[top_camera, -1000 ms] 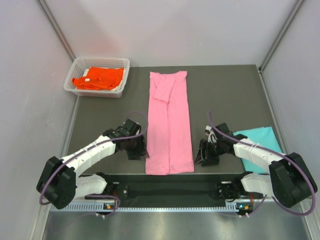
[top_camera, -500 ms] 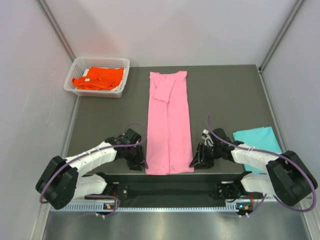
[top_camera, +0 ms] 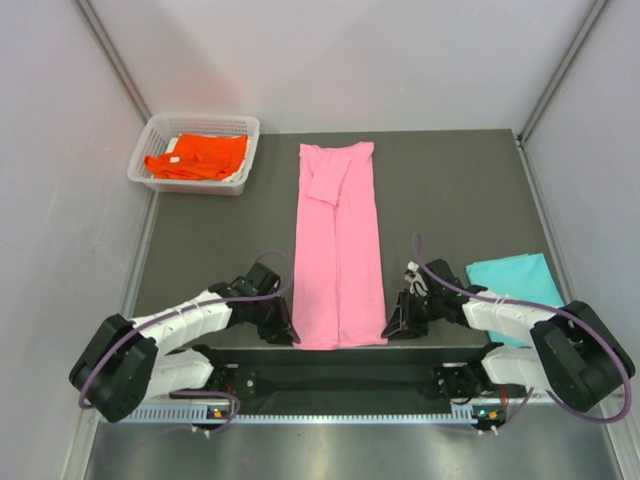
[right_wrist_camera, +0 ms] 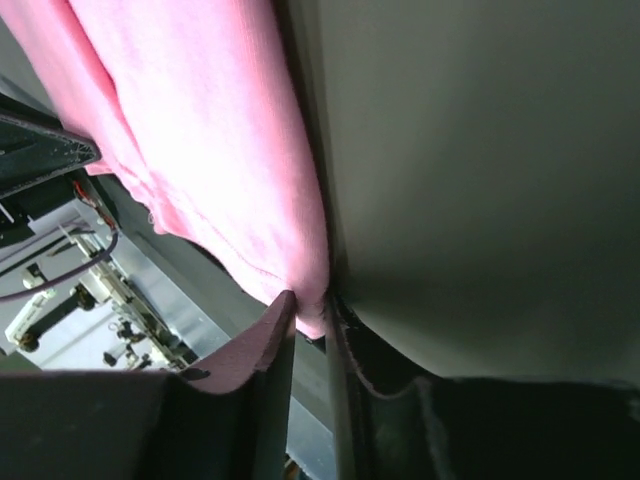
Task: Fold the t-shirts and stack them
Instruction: Fold the tshirt
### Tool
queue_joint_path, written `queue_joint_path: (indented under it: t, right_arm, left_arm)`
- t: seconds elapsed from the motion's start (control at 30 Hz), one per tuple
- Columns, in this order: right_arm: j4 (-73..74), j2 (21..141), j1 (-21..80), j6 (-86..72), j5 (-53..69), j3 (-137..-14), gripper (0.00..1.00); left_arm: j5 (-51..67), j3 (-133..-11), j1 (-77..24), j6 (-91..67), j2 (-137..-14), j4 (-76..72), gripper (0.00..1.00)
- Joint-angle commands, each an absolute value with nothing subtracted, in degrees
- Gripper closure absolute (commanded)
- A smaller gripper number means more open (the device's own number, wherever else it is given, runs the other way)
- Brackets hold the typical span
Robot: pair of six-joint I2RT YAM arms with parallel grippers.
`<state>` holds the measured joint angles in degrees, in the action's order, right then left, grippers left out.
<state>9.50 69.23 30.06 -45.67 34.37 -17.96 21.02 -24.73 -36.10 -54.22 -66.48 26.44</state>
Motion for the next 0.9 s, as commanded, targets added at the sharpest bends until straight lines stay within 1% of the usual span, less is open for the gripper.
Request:
queue_joint_path:
  t: [0.0, 0.07, 0.1, 0.2, 0.23, 0.3, 0.4, 0.5, 0.6, 0.67, 0.7, 0.77, 0.8, 0.87]
  right_arm:
    - [7.56, 70.4, 31.2, -45.61, 33.22, -17.23, 0.82]
    - [6.51, 69.62, 31.11, -45.96, 33.14, -17.58, 0.88]
    - [6.33, 69.17, 31.2, -46.23, 32.87, -17.84, 1.0]
    - [8.34, 67.86, 31.11, -45.36, 32.17, -20.91, 1.0]
    - [9.57, 67.24, 30.94, -44.57, 30.34, -23.79, 1.0]
    - [12.3, 66.09, 29.8, -42.73, 29.01, -27.14, 1.0]
    - [16.6, 69.6, 26.04, -39.22, 29.17, -37.22, 1.0]
    - [21.08, 77.93, 21.91, -33.87, 30.4, -44.53, 1.0]
    - [25.48, 87.87, 18.82, -29.38, 32.07, -58.13, 1.0]
    - [28.11, 94.44, 17.41, -28.04, 32.25, -63.34, 1.0]
    - [28.73, 96.4, 16.36, -27.08, 32.95, -68.07, 1.0]
    - [30.58, 101.57, 15.47, -26.28, 33.13, -72.58, 1.0]
    - [31.02, 103.25, 14.69, -25.41, 33.74, -76.69, 1.0]
    - [32.43, 108.09, 13.98, -24.79, 35.41, -80.31, 1.0]
  left_arm:
    - [21.01, -23.03, -36.39, -54.4, -66.71, 23.29, 0.79]
    - [20.66, -23.55, -36.39, -54.84, -66.27, 22.42, 0.91]
    - [20.48, -24.16, -36.3, -54.93, -65.92, 21.63, 1.0]
    - [19.08, -27.85, -36.3, -54.76, -65.92, 22.32, 1.0]
    - [18.29, -29.34, -36.3, -54.41, -66.09, 23.11, 1.0]
    - [15.84, -34.61, -36.3, -53.79, -67.06, 24.25, 1.0]
    - [10.75, -42.26, -35.86, -52.82, -70.04, 25.13, 1.0]
    - [8.88, -48.5, -32.88, -51.16, -74.52, 24.35, 1.0]
    - [9.58, -52.81, -28.4, -51.24, -80.49, 21.1, 1.0]
    - [10.89, -56.58, -24.81, -50.45, -85.75, 20.21, 1.0]
    - [11.59, -57.82, -23.57, -50.19, -87.35, 19.78, 1.0]
    - [14.49, -61.24, -19.98, -49.13, -92.43, 18.12, 1.0]
    - [15.28, -62.65, -18.99, -48.7, -94.11, 17.93, 1.0]
    - [17.48, -67.29, -16.63, -46.68, -99.19, 18.71, 1.0]
